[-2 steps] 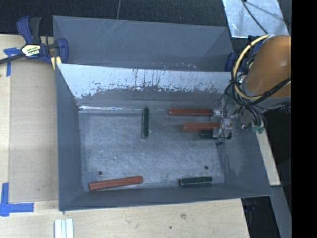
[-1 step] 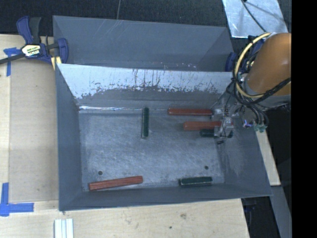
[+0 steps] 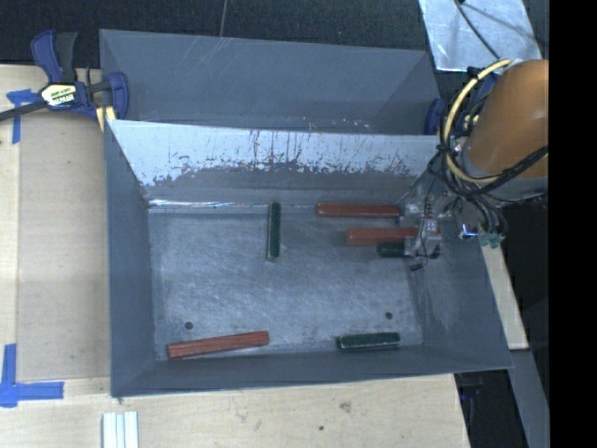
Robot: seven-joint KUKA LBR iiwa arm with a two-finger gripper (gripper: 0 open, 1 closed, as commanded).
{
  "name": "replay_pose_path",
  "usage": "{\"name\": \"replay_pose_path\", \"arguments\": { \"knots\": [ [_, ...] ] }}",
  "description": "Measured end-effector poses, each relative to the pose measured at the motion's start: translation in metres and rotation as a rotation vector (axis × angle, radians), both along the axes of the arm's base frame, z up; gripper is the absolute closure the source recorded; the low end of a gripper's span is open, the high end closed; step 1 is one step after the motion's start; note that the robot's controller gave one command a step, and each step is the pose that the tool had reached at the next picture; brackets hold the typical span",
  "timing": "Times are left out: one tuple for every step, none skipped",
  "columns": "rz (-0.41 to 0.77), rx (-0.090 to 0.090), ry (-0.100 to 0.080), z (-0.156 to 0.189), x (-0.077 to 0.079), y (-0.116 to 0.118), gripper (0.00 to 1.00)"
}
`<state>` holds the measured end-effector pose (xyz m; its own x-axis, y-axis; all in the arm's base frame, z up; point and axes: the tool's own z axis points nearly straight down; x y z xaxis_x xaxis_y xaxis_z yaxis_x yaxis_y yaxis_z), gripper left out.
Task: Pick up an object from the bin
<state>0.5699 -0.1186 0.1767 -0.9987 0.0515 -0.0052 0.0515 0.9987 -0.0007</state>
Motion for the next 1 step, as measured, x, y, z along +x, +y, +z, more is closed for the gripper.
{"name": "replay_pose_path", "arguments": {
  "knots": [
    [0.000, 0.000, 0.001, 0.0065, -0.0002, 0.0001, 1.00]
  ]
}}
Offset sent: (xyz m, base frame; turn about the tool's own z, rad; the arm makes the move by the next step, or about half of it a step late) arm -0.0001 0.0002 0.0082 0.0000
